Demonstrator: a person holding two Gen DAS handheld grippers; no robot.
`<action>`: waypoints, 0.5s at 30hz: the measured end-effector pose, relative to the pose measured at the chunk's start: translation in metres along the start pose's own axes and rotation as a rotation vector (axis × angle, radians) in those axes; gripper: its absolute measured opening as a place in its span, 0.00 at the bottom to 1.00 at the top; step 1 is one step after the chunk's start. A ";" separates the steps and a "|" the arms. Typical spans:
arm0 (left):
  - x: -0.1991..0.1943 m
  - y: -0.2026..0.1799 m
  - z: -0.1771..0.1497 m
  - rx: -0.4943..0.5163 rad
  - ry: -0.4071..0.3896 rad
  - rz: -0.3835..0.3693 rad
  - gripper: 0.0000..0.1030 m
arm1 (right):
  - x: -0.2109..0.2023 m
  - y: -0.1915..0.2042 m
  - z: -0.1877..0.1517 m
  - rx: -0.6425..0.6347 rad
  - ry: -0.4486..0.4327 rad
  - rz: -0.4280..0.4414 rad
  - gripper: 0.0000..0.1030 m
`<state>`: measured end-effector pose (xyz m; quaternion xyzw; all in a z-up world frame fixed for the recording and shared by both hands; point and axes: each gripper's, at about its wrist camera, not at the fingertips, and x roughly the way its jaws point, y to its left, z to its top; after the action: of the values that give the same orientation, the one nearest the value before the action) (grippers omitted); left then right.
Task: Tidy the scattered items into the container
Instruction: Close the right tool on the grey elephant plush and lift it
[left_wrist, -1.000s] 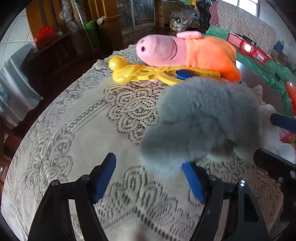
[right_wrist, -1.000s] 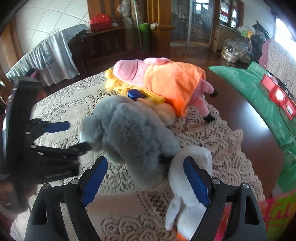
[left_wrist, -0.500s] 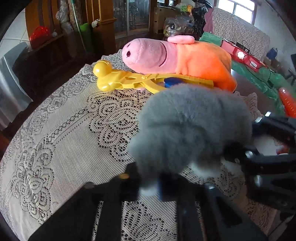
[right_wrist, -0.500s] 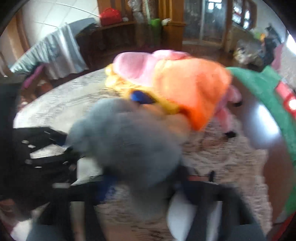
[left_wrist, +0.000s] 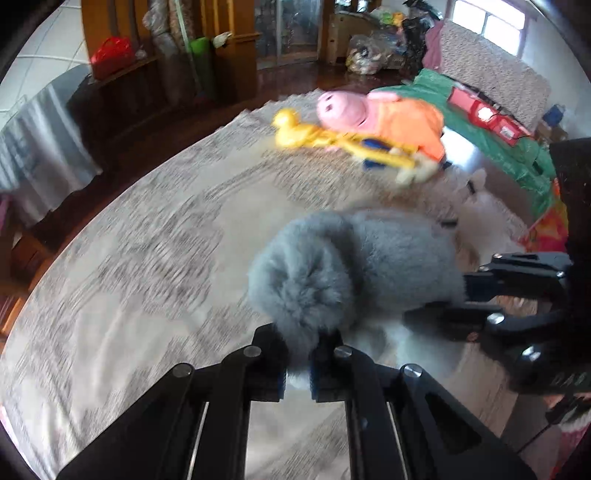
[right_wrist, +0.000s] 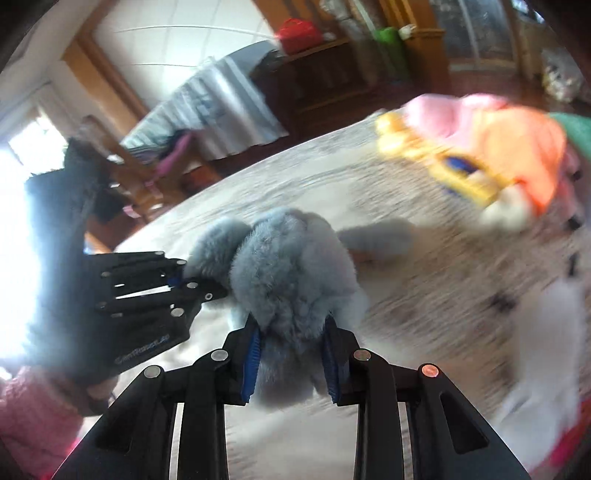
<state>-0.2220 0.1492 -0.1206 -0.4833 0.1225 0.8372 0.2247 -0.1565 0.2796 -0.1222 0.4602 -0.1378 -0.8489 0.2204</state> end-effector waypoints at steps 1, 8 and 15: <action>-0.005 0.006 -0.011 0.005 0.002 0.029 0.08 | 0.003 0.008 -0.005 -0.013 0.009 0.004 0.28; -0.015 0.039 -0.055 -0.010 0.049 0.091 0.13 | 0.017 0.033 -0.030 -0.041 0.051 -0.097 0.44; -0.030 0.037 -0.059 0.001 -0.027 0.053 0.79 | 0.010 0.044 -0.036 -0.054 0.012 -0.165 0.88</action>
<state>-0.1832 0.0849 -0.1248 -0.4684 0.1328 0.8493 0.2042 -0.1199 0.2358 -0.1298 0.4690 -0.0750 -0.8647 0.1631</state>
